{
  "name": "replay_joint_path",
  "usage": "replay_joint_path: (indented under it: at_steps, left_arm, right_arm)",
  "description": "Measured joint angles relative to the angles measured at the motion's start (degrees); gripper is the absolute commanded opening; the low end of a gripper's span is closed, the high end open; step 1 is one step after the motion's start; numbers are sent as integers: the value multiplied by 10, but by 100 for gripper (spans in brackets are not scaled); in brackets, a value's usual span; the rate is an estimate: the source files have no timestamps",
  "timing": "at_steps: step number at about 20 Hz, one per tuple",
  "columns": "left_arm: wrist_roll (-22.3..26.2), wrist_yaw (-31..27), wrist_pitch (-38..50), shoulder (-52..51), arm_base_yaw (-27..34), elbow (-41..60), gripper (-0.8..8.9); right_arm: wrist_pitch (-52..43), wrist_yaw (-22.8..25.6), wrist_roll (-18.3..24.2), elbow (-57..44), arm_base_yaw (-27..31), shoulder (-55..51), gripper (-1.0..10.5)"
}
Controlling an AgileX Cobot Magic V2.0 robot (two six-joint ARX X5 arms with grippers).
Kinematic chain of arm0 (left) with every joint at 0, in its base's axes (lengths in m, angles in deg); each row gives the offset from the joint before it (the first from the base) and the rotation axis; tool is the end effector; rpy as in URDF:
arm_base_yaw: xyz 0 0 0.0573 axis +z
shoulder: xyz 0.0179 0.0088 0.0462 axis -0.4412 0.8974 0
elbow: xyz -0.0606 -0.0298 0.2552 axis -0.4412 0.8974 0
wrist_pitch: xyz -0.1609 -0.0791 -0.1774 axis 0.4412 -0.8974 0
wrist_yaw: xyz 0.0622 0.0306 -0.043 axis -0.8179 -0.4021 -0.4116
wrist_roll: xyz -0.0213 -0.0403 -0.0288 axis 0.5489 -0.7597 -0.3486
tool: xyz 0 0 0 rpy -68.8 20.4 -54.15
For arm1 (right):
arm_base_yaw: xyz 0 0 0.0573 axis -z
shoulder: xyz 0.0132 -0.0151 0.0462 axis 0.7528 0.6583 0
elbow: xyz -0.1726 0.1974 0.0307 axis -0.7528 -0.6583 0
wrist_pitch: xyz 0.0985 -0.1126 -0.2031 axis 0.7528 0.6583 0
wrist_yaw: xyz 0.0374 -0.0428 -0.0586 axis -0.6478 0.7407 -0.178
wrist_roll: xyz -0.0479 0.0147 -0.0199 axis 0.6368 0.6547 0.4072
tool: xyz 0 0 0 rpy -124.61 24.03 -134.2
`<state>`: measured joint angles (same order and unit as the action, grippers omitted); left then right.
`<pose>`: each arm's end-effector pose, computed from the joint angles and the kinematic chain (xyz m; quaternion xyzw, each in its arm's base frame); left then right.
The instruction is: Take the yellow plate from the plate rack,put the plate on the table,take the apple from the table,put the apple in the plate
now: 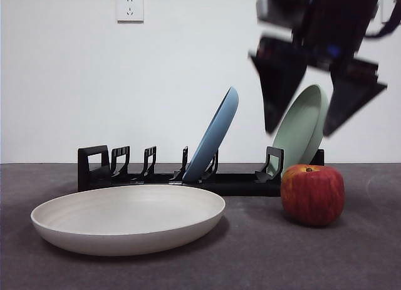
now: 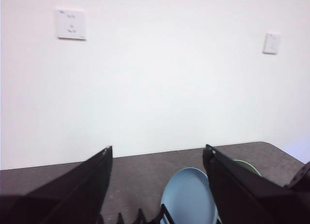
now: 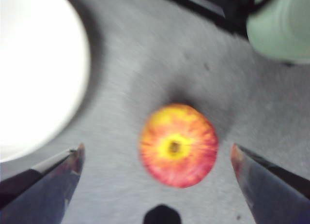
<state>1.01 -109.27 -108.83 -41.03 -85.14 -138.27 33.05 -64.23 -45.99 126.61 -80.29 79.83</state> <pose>0.0536 -0.0517 0.4343 -0.0651 -0.0216 -0.1502 0.9863 0.2509 0.1528 0.2486 -0.1528 0.5229 0.2173 0.8100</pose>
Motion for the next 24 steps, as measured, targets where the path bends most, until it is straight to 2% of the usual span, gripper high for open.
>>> replay_joint_path:
  at_steps: [5, 11, 12, 15, 22, 24]
  left_arm:
    - [3, -6, -42, -10, 0, 0, 314]
    - [3, -6, -68, -10, 0, 0, 314]
    - [3, -6, -71, -10, 0, 0, 314]
    - [3, -6, -75, -10, 0, 0, 314]
    - [3, -6, -79, -10, 0, 0, 314]
    - [3, -6, -79, -10, 0, 0, 314]
  right_arm:
    - [-9, 4, 0, 0, 2, 83, 505]
    - [-43, 3, 0, 0, 15, 128, 492]
    - [-43, 3, 0, 0, 16, 129, 413]
    - [-43, 3, 0, 0, 22, 129, -8]
    - [-31, 2, 0, 2, 26, 129, -11]
    - [-2, 2, 0, 8, 25, 123, -12]
